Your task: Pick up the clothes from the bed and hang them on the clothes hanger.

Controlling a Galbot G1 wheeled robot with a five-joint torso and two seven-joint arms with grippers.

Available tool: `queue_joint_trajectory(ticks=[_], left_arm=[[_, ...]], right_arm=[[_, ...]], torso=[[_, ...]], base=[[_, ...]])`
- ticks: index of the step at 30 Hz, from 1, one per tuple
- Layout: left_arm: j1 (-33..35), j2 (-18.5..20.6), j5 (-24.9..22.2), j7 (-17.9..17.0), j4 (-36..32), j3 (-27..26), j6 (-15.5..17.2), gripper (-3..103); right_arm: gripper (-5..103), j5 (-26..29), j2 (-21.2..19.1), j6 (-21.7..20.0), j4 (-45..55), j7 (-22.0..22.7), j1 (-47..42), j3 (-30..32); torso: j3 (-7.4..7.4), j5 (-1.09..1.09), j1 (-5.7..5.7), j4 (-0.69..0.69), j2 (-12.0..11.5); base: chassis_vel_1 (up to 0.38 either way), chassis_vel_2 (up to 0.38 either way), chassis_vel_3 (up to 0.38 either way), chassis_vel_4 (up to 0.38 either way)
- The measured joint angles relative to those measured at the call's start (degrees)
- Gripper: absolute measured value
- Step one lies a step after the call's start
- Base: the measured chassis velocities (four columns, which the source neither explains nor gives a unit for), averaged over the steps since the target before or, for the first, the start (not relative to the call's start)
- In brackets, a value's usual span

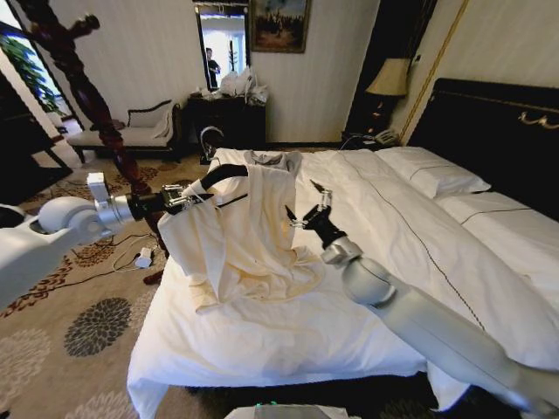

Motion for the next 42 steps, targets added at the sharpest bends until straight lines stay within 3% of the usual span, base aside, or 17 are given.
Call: queue_joint_trajectory(ticks=[7,10,12,15,18,20,22,26,27,28,31,38,42], left_arm=[[0.49,2.56,-1.53,-0.43,-0.36,-1.82,0.19,22],[1.39,3.94,-1.90,-3.46,-0.53,-3.53,0.35,22],[1.49,4.09,-2.18,-3.78,-0.54,-3.72,0.37,22],[1.84,5.06,-5.07,-5.78,-0.06,-5.55,0.66,22],[1.84,5.48,-6.55,-6.50,0.73,-6.78,0.75,22],[1.83,5.85,-7.49,-7.09,1.17,-7.83,0.77,22],[1.85,6.02,-7.78,-7.28,1.26,-8.11,0.77,22],[2.20,8.39,-10.18,-8.59,0.97,-8.97,0.05,22],[2.20,8.39,-10.18,-8.59,0.97,-8.97,0.05,22],[2.26,9.26,-10.91,-8.77,1.04,-9.28,-0.40,22],[2.37,11.17,-12.53,-8.82,1.65,-10.26,-1.09,22],[2.45,13.71,-14.45,-8.89,2.51,-11.20,-2.34,22],[2.46,14.12,-14.65,-9.17,3.13,-11.30,-2.89,22]], right_arm=[[100,5.66,-4.44,1.20,1.99,3.27,-8.21,8.33],[100,5.60,-7.66,4.54,2.36,3.42,-16.01,16.77],[100,5.58,-7.92,4.86,2.40,3.44,-17.04,17.85],[100,5.98,-8.95,6.86,2.54,3.67,-26.23,27.00],[100,8.69,-8.82,7.03,2.75,4.50,-30.84,30.66],[100,13.34,-7.92,6.54,3.10,5.73,-34.12,32.82],[100,14.54,-7.61,6.36,3.18,5.95,-34.76,33.29],[100,27.76,-2.85,4.71,5.45,6.01,-40.29,38.16],[100,27.76,-2.85,4.71,5.45,6.01,-40.29,38.16],[100,32.16,-1.21,3.89,6.73,5.58,-42.48,39.67],[100,36.68,2.13,3.38,8.69,3.69,-46.29,41.98],[100,35.00,9.28,5.42,9.62,-0.10,-49.99,42.42],[100,33.62,11.06,5.85,9.65,-2.15,-51.33,42.92]], torso=[[0.00,0.01,0.00,0.01,0.00],[0.00,-0.01,-0.01,-0.01,0.00],[0.00,-0.01,-0.01,-0.01,0.00],[0.00,0.00,0.00,-0.02,0.00],[0.00,0.00,-0.01,-0.01,0.00],[0.00,-0.01,-0.01,0.00,0.00],[0.00,0.00,0.00,-0.01,0.00],[0.00,-0.01,0.01,0.00,0.00],[0.00,-0.01,0.01,0.00,0.00],[0.00,-0.01,0.00,-0.01,0.00],[0.00,-0.01,0.00,-0.01,0.00],[0.00,-0.01,0.00,-0.01,0.00],[0.00,-0.01,0.00,-0.02,0.00]], base=[[0.000,0.000,0.000,0.000],[0.000,0.000,0.000,0.000],[0.000,0.000,0.000,0.000],[0.000,0.000,0.000,0.000],[0.000,0.000,0.000,0.000],[0.000,0.000,0.000,0.000],[0.000,0.000,0.000,0.000],[0.000,0.000,0.000,0.000],[0.000,0.000,0.000,0.000],[0.000,0.000,0.000,0.000],[0.000,0.000,0.000,0.000],[0.000,0.000,0.000,0.000],[0.000,0.000,0.000,0.000]])
